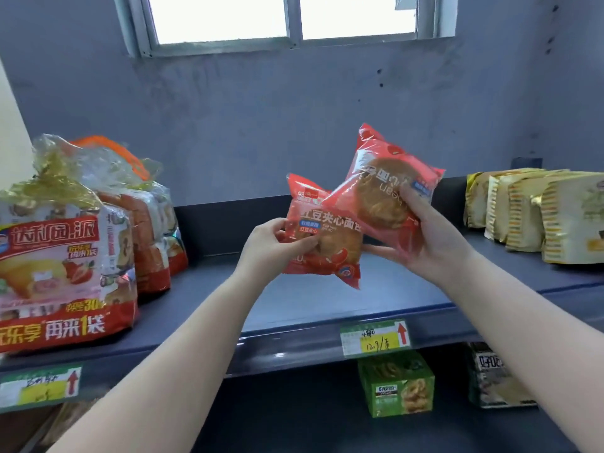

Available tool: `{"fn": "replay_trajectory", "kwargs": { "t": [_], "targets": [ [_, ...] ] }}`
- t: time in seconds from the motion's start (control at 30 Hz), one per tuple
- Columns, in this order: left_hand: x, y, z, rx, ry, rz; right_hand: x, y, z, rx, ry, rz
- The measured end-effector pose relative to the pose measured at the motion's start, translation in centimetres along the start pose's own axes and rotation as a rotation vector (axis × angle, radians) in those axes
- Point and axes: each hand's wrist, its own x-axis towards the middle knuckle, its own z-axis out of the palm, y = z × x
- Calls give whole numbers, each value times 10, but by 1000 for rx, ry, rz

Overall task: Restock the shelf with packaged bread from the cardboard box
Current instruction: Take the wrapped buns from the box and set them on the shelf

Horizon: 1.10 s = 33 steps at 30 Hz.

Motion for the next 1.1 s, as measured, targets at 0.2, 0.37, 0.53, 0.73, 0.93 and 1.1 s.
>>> {"fn": "replay_trajectory", "kwargs": {
  "t": [0.2, 0.37, 0.53, 0.73, 0.93, 1.1],
  "targets": [
    [84, -26, 20, -37, -12, -99, 52, -10, -36, -50, 128, -77],
    [140, -55, 37, 41, -33, -145, 86, -17, -58, -310, 116, -131],
    [163, -82, 51, 64, -49, -186, 108, -18, -76, -543, 102, -102],
    [175, -90, 56, 148, -81, -233, 131, -24, -85, -661, 16, -56],
    [172, -70, 63, 172, -233, -309, 145, -35, -90, -1002, -81, 22],
    [168, -61, 52, 241, -62, -379, 151, -50, -78, -1551, -160, -76]
  ]
}}
